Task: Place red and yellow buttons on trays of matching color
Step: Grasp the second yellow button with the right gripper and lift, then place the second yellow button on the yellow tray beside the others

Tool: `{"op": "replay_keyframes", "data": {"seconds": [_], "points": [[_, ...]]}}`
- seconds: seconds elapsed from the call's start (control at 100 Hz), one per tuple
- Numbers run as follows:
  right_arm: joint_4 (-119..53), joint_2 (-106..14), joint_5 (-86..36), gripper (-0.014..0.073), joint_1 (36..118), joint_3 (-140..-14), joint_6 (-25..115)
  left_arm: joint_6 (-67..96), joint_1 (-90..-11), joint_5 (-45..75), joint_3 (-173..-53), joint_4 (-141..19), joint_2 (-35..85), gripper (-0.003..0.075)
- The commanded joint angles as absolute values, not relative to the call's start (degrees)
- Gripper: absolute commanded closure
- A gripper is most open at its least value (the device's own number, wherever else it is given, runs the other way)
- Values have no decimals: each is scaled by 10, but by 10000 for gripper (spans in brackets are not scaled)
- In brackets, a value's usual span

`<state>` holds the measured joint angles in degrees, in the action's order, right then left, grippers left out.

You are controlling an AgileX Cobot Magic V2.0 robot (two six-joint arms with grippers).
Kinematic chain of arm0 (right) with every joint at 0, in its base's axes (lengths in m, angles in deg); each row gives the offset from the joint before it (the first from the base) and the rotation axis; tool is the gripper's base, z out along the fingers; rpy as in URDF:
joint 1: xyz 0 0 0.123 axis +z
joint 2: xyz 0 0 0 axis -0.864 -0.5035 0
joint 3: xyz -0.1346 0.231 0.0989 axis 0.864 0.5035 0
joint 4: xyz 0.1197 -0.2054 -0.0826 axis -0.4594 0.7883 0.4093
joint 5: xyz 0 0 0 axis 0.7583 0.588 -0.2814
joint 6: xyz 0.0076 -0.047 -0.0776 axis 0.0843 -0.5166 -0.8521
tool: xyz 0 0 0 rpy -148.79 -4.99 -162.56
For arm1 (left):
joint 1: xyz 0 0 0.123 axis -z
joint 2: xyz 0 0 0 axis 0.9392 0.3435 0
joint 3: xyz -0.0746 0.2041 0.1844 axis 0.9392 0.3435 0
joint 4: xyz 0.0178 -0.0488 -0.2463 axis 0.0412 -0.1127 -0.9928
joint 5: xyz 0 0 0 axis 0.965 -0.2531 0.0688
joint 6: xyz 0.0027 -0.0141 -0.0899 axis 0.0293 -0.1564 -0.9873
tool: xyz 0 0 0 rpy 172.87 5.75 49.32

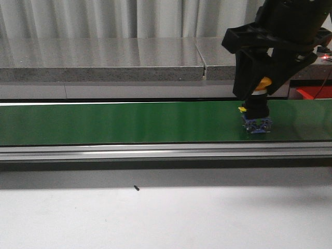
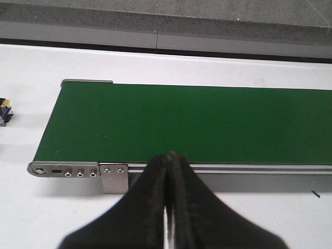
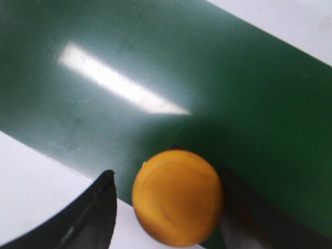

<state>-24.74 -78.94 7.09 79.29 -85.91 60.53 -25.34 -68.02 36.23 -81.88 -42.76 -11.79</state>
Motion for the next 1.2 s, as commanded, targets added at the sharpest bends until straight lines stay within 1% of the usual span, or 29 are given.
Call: {"op": "replay_keyframes", "data": {"seconds": [0.0, 0.07, 0.14, 0.19, 0.24, 0.33, 0.41, 0.52, 0.74, 1.19], "points": [[-251, -775, 34, 172, 793, -879, 601, -260, -680, 323, -835, -432, -115, 741], [-251, -776, 33, 207, 793, -879, 601, -260, -680, 323, -835, -432, -115, 741], [-251, -776, 38, 288, 793, -879, 601, -260, -680, 323, -835, -432, -115, 741], [-251, -776, 41, 368, 793, -879, 601, -260, -680, 323, -835, -432, -115, 741], [-251, -776, 43, 427, 793, -879, 601, -260, -680, 323, -835, -432, -115, 741], [-251, -774, 43, 496, 793, -879, 601, -260, -680, 323, -835, -432, -115, 741], [-251, -766, 44, 507, 792, -879, 612, -260, -680, 323, -835, -432, -115, 741], [-233, -741, 44, 507, 790, -873, 666, -260, -680, 323, -835, -432, -115, 741], [-174, -668, 55, 507, 760, -832, 754, -260, -680, 323, -835, -432, -115, 741], [-173, -505, 83, 507, 615, -686, 781, -260, -680, 323, -835, -432, -115, 741]]}}
